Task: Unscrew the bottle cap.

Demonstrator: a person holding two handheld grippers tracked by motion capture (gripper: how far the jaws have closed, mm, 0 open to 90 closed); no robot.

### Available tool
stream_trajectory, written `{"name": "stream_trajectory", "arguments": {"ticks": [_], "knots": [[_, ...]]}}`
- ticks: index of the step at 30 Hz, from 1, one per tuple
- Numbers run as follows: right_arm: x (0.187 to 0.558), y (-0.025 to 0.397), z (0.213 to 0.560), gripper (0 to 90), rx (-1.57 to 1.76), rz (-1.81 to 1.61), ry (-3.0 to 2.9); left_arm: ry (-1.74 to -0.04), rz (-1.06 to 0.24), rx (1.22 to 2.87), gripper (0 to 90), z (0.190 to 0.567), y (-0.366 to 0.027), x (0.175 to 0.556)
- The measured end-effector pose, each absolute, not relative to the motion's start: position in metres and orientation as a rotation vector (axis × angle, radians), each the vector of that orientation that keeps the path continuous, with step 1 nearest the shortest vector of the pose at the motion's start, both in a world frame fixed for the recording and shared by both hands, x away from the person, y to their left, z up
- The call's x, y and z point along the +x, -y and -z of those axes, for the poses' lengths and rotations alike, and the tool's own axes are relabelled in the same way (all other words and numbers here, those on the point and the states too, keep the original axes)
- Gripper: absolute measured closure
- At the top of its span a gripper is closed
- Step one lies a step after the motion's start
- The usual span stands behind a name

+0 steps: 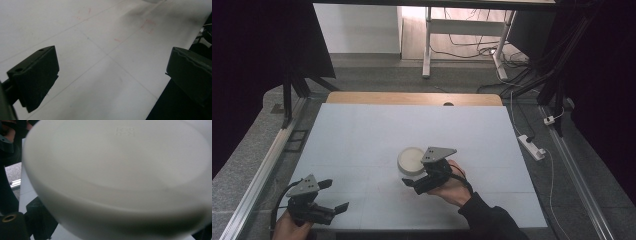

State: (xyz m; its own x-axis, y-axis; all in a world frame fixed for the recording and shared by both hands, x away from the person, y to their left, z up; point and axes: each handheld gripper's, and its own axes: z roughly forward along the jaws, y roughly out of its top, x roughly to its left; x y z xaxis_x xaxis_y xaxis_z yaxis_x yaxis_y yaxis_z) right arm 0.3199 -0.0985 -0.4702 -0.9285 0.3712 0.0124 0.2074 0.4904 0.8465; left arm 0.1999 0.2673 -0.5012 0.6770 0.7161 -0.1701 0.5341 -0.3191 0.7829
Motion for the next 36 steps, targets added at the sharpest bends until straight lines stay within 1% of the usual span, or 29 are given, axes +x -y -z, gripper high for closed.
{"name": "stream_trajectory", "arguments": {"ticks": [8,28,32,36], "knots": [[0.319,0.098,0.470,6.7,0.491,-1.419,-2.563,-0.890,-0.275,2.003,0.0,0.493,-0.255,0.212],[0.318,0.100,0.469,6.7,0.481,-1.426,-2.562,-0.772,-0.232,2.005,0.0,0.461,-0.210,0.260],[0.318,0.100,0.469,6.7,0.474,-1.425,-2.566,-0.717,-0.239,2.022,0.0,0.454,-0.199,0.267],[0.318,0.100,0.469,6.7,0.466,-1.423,-2.567,-0.656,-0.212,2.037,0.0,0.447,-0.186,0.277]]}}
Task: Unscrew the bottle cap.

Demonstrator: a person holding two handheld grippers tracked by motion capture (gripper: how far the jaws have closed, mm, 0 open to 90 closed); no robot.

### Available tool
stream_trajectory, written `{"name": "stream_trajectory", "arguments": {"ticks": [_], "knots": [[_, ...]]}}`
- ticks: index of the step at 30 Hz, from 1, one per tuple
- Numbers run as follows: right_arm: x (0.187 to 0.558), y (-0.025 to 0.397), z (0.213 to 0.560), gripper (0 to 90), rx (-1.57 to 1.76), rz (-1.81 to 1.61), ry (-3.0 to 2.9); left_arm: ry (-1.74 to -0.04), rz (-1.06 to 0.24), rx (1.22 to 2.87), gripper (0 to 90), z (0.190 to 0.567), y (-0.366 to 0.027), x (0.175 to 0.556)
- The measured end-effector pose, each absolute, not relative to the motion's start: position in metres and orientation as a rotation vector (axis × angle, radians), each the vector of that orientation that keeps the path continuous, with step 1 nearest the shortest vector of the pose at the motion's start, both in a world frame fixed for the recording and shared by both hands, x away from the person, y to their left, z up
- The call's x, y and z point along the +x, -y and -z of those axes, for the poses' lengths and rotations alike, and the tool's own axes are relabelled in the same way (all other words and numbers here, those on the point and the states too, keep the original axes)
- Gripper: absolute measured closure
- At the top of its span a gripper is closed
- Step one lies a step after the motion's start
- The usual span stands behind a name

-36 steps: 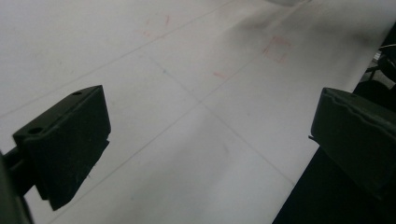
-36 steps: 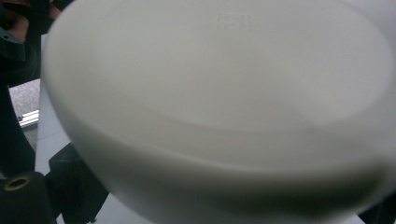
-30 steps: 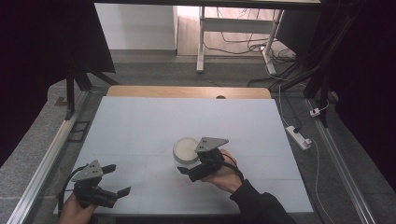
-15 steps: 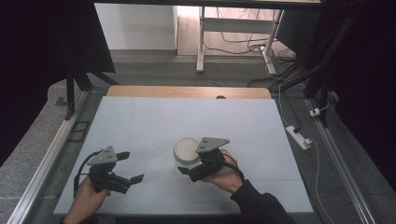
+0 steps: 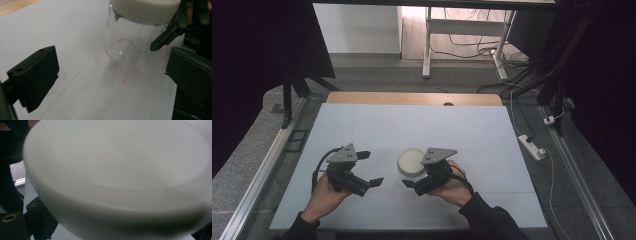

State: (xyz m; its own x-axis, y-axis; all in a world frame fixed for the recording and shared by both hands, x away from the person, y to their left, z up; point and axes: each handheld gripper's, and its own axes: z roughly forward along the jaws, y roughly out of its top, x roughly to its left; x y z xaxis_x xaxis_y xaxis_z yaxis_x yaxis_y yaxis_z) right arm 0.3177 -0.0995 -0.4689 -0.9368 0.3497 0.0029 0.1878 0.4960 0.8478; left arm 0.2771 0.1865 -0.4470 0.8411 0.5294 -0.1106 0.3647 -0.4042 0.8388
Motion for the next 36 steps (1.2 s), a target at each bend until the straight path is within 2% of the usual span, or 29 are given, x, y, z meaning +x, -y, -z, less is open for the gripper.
{"name": "stream_trajectory", "arguments": {"ticks": [17,30,36], "knots": [[0.318,0.096,0.471,6.7,0.432,-1.424,-2.593,-0.436,-0.112,2.100,0.0,0.432,-0.138,0.308],[0.315,0.091,0.472,6.8,0.382,-1.430,-2.624,-0.330,-0.075,2.152,0.0,0.432,-0.111,0.319],[0.315,0.092,0.472,6.8,0.380,-1.433,-2.625,-0.296,-0.072,2.147,6.9,0.431,-0.108,0.320]]}}
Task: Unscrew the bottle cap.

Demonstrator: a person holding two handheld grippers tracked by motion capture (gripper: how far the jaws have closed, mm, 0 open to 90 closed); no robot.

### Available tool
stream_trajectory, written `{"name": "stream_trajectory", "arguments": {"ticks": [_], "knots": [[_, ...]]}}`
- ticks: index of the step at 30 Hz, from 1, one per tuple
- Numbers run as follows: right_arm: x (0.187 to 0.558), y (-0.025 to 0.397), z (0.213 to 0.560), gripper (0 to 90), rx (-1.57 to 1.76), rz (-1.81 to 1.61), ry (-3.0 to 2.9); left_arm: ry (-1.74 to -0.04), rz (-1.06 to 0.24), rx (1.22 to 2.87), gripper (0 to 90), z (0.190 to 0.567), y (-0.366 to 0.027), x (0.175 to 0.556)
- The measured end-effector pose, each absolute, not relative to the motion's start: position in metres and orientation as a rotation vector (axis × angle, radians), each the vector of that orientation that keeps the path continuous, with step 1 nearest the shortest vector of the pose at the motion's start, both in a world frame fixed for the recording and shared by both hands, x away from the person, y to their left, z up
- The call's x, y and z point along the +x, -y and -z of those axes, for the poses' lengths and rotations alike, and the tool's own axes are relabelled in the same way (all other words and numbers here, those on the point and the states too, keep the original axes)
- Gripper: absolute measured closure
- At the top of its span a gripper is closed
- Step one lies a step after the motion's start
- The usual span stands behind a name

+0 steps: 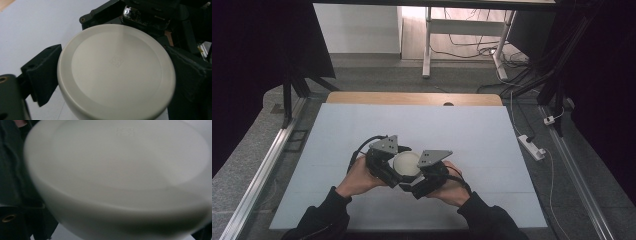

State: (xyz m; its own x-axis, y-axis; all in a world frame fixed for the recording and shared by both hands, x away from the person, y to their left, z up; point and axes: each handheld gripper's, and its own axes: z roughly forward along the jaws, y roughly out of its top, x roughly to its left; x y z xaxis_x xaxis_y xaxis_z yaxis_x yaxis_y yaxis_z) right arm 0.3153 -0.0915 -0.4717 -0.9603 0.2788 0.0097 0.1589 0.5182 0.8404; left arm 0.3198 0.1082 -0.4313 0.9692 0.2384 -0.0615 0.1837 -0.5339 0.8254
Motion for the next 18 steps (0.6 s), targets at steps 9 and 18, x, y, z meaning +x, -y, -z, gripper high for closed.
{"name": "stream_trajectory", "arguments": {"ticks": [9,18], "knots": [[0.317,0.091,0.473,6.8,0.458,-1.384,-2.581,-0.442,-0.140,2.133,7.5,0.433,-0.102,0.317],[0.321,0.090,0.477,6.8,0.559,-1.328,-2.541,-0.630,-0.200,2.111,7.4,0.436,-0.091,0.315]]}}
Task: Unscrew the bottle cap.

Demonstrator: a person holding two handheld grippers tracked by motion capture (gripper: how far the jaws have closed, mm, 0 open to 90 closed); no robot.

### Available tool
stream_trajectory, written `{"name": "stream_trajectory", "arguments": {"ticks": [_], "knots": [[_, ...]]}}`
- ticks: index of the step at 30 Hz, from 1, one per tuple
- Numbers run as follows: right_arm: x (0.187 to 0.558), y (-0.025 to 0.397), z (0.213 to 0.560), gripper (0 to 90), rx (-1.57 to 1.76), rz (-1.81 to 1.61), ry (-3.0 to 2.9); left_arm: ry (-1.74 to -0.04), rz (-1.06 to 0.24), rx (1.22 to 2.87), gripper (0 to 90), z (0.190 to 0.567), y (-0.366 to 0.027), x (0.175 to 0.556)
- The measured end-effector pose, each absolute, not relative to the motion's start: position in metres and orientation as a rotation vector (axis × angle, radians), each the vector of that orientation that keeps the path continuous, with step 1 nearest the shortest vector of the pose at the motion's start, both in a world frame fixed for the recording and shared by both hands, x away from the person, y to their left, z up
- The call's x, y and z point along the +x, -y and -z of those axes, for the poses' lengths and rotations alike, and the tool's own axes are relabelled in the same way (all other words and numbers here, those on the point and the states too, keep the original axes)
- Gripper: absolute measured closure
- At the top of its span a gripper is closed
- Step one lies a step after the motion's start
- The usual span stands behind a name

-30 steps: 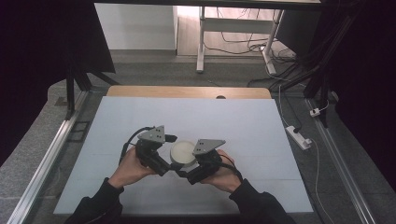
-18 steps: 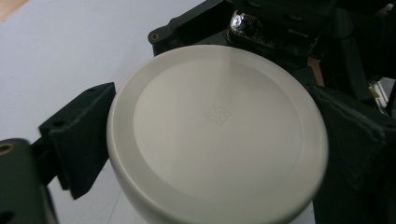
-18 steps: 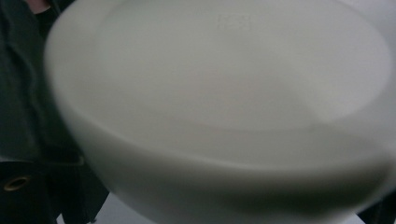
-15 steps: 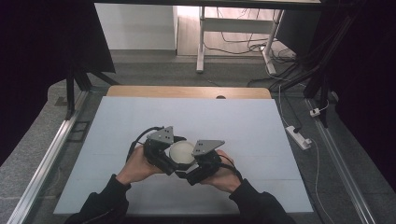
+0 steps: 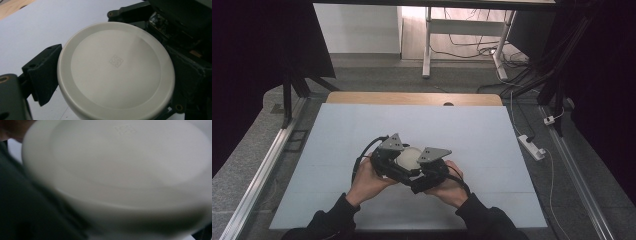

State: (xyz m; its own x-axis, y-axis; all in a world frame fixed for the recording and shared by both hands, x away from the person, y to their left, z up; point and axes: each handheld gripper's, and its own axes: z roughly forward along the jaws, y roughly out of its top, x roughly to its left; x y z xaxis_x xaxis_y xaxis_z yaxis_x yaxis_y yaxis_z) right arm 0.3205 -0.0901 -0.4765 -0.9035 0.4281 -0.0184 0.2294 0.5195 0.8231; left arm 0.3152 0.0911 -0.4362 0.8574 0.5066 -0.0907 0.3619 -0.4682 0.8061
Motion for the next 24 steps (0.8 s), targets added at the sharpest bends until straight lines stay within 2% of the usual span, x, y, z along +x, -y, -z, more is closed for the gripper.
{"name": "stream_trajectory", "arguments": {"ticks": [7,10,17,24], "knots": [[0.324,0.091,0.480,6.7,0.605,-1.313,-2.547,-0.661,-0.206,2.125,5.3,0.439,-0.086,0.319],[0.324,0.093,0.478,6.8,0.585,-1.348,-2.552,-0.615,-0.184,2.134,0.0,0.436,-0.089,0.319],[0.321,0.096,0.473,6.8,0.484,-1.420,-2.590,-0.434,-0.143,2.159,0.0,0.420,-0.107,0.320],[0.317,0.093,0.473,6.8,0.391,-1.452,-2.633,-0.280,-0.055,2.184,0.0,0.422,-0.119,0.324]]}}
